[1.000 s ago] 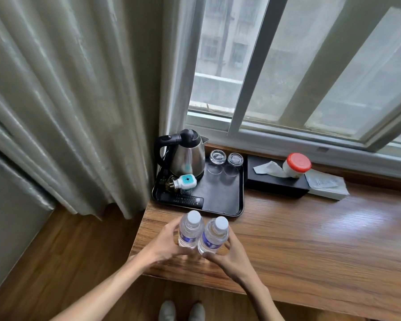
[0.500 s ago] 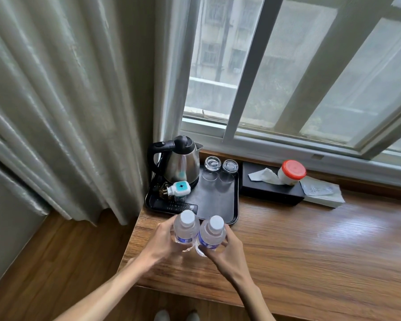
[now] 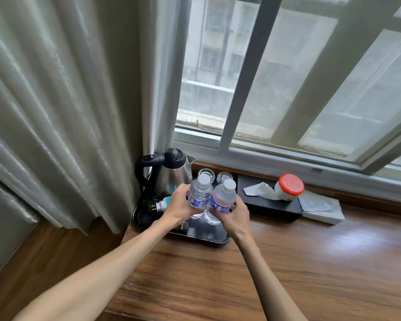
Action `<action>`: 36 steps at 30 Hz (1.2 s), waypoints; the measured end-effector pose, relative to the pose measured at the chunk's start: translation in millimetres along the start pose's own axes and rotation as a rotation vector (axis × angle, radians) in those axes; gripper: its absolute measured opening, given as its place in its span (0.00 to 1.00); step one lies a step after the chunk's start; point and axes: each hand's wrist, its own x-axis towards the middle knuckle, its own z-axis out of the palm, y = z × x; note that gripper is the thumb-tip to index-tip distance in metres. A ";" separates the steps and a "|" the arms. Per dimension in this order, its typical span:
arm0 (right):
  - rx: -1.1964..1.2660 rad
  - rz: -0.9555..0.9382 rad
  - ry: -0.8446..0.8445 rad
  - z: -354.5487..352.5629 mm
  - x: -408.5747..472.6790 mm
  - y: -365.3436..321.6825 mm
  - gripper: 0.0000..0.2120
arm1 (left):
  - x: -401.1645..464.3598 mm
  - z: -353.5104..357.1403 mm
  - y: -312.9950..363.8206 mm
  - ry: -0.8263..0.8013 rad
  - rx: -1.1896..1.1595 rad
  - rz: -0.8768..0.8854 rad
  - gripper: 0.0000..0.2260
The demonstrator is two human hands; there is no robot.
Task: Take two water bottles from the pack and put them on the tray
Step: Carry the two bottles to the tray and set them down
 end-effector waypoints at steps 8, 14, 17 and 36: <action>0.008 0.052 -0.026 3.6 31.8 30.8 0.26 | 27.0 27.2 -17.3 0.011 0.043 -0.064 0.19; -0.013 0.010 -0.047 5.9 35.7 35.0 0.27 | 26.9 34.5 -26.6 0.037 -0.040 -0.080 0.26; 0.004 0.023 -0.075 6.2 34.0 39.9 0.29 | 25.2 35.3 -29.7 0.023 -0.110 -0.098 0.25; -0.030 0.061 -0.125 5.6 32.7 58.1 0.30 | 26.4 31.0 -43.0 -0.115 -0.159 -0.105 0.29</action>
